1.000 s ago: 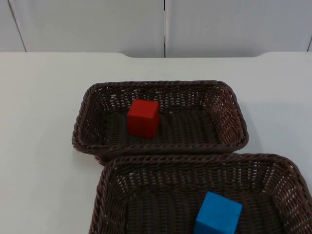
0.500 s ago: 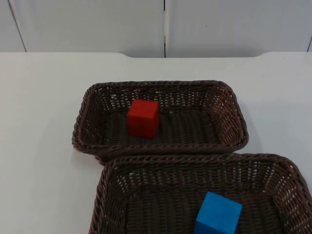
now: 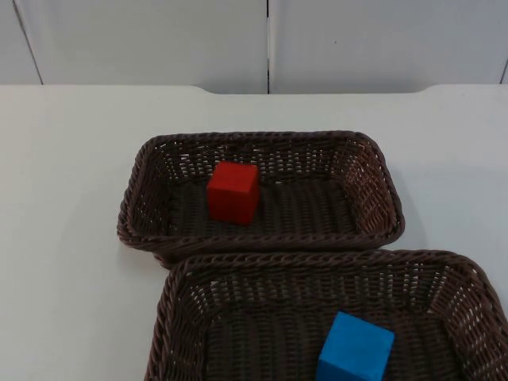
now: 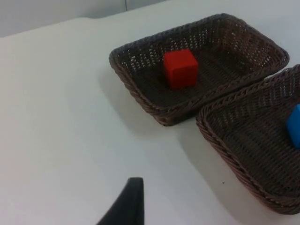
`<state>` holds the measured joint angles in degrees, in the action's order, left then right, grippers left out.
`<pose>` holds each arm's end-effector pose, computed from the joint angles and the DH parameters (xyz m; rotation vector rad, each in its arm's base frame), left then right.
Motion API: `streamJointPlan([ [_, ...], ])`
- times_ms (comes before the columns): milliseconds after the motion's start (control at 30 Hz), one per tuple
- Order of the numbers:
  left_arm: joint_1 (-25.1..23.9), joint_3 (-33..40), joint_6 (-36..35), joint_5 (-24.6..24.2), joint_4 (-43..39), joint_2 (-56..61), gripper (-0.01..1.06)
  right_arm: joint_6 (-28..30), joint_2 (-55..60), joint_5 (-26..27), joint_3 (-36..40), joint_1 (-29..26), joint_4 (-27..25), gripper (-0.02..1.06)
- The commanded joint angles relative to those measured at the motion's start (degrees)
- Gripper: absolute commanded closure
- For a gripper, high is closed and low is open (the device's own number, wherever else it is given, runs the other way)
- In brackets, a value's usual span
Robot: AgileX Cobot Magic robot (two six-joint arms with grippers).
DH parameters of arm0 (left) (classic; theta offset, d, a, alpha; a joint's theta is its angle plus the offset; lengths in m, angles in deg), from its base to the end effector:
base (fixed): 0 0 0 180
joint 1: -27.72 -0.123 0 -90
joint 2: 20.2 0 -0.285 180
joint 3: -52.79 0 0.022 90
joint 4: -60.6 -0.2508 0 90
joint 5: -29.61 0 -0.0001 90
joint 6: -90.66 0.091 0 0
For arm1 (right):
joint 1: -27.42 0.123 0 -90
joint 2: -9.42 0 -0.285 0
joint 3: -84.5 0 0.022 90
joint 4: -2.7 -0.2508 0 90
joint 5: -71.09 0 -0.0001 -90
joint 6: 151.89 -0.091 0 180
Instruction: Pick up one cube with the left hand and place it into the upper basket. Pick up one cube with the right hand and place it into the lower basket.
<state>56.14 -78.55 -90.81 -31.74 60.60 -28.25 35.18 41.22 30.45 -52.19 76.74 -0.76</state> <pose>-0.0038 0.0021 0.2761 0.4838 2.0190 -0.3213 0.0471 0.0603 0.3194 -0.9543 1.8261 0.5317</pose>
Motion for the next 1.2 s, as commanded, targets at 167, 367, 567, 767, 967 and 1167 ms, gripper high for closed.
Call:
streamJointPlan([
  [167, 0.2, 0.3, -0.5, -0.2, 0.6, 0.3, 0.00, -0.2, -0.3, -0.7, 0.3, 0.1, 0.5, 0.26],
  [367, 0.2, 0.3, -0.5, -0.2, 0.6, 0.3, 0.00, -0.2, -0.9, -2.6, 0.3, 0.1, 0.9, 0.26],
  [567, 0.2, 0.3, -0.5, -0.2, 0.6, 0.3, 0.00, -5.6, -9.8, -6.1, 0.3, 0.1, 5.8, 0.26],
  [767, 0.2, 0.3, -0.5, -0.2, 0.6, 0.3, 0.00, -9.4, -20.7, -12.6, 0.4, 0.1, 7.4, 0.26],
  [967, 0.2, 0.3, -0.5, -0.2, 0.6, 0.3, 0.00, -9.4, -24.0, -17.5, 0.4, 0.1, 5.8, 0.26],
  [1167, 0.2, 0.3, -0.5, -0.2, 0.6, 0.3, 0.00, -8.9, -24.0, -18.4, 3.0, 0.1, 6.1, 0.26],
])
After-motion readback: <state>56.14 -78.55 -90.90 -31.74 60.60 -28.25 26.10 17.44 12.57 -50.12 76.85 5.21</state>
